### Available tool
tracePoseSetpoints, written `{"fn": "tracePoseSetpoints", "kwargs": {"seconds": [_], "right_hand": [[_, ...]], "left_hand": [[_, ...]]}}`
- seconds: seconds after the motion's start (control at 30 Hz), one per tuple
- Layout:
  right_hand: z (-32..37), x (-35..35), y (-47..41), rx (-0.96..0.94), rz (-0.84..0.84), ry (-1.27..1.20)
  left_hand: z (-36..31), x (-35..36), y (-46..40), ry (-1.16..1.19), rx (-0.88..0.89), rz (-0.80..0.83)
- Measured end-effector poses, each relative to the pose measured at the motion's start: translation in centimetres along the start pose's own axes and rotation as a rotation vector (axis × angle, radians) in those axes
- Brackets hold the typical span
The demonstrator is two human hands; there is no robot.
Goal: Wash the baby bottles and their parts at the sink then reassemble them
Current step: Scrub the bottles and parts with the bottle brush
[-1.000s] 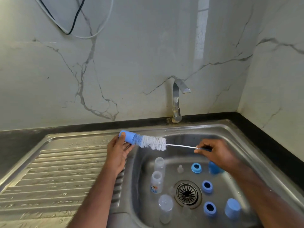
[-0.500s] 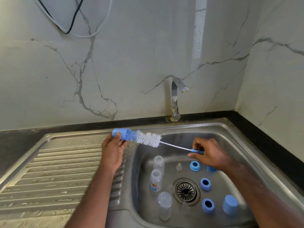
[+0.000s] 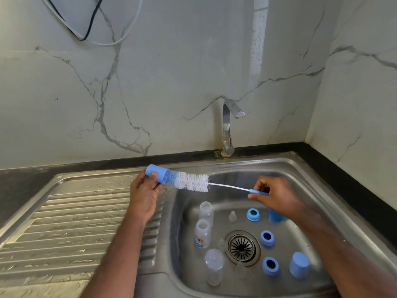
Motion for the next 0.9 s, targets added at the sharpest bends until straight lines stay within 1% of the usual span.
{"fn": "tracePoseSetpoints", "kwargs": {"seconds": [0.03,0.07,0.13,0.17,0.2,0.27,0.3,0.33,0.37,0.43,0.5,0.53,0.57,0.6,0.63,0.67,0.7,0.73,0.77,0.8,0.83,0.9], "right_hand": [[0.3,-0.3,-0.1,-0.004,-0.094,0.053],[1.1,-0.9,0.1,-0.052,-0.201,0.124],[2.2,-1.8,0.5,-0.211,-0.392,0.279],[2.2,-1.9,0.4,-0.253,-0.389,0.303],[1.8,-1.8,0.1,-0.227,-0.273,0.267],[0.6,-0.1,-0.1,-0.087,0.151,0.018],[0.3,0.7,0.1,-0.057,0.303,-0.082],[0.1,1.2,0.3,-0.053,0.363,-0.134],[0.1,1.4,0.4,-0.059,0.347,-0.155],[0.2,1.0,0.3,-0.045,0.187,-0.13],[0.6,0.2,0.0,-0.017,-0.016,-0.017],[1.1,-0.3,0.0,-0.059,-0.128,0.077],[1.7,-0.7,0.0,-0.145,-0.24,0.178],[2.2,-1.1,0.1,-0.229,-0.323,0.245],[2.2,-1.3,0.0,-0.273,-0.351,0.279],[1.8,-1.4,-0.1,-0.25,-0.282,0.245],[1.3,-1.1,-0.2,-0.17,-0.127,0.129],[0.7,-0.5,-0.2,-0.076,0.065,-0.026],[0.2,0.1,-0.1,-0.02,0.201,-0.136],[-0.1,0.3,-0.1,-0.006,0.255,-0.183],[-0.2,0.4,-0.2,-0.012,0.247,-0.21],[-0.3,0.1,-0.4,-0.048,0.132,-0.203]], "left_hand": [[0.2,-0.1,0.0,-0.098,0.041,-0.014],[0.3,0.0,0.1,-0.177,0.074,-0.004],[0.2,0.2,0.1,-0.225,0.116,0.027],[0.0,0.2,0.1,-0.193,0.109,0.033],[-0.2,0.2,0.0,-0.11,0.072,0.042],[-0.6,0.2,-0.1,0.112,-0.041,0.094],[-0.8,0.0,-0.2,0.184,-0.071,0.115],[-0.9,0.0,-0.3,0.218,-0.081,0.126],[-0.9,-0.2,-0.4,0.212,-0.068,0.116],[-0.6,-0.4,-0.6,0.119,-0.006,0.051],[-0.3,-0.6,-0.7,-0.091,0.071,0.006],[-0.1,-0.6,-0.7,-0.184,0.104,0.001],[0.0,-0.7,-0.8,-0.238,0.124,0.007],[0.0,-0.8,-0.8,-0.255,0.125,0.016],[0.0,-0.8,-0.9,-0.225,0.106,0.028],[-0.1,-0.8,-0.8,-0.152,0.062,0.048],[-0.2,-0.7,-0.7,-0.054,0.002,0.083],[-0.4,-0.5,-0.6,0.042,-0.058,0.123],[-0.5,-0.4,-0.5,0.109,-0.095,0.155],[-0.6,-0.2,-0.5,0.147,-0.104,0.168],[-0.6,-0.1,-0.5,0.153,-0.093,0.152],[-0.3,-0.2,-0.6,0.086,-0.039,0.078]]}}
Point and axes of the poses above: each hand's wrist, its own y-axis away from the middle knuckle, its own x-axis out of the palm, z = x × y, the point moved 5 cm from there along -y, towards the middle knuckle, and after that the axes turned 15 degrees about x, right-handed, at the moved point
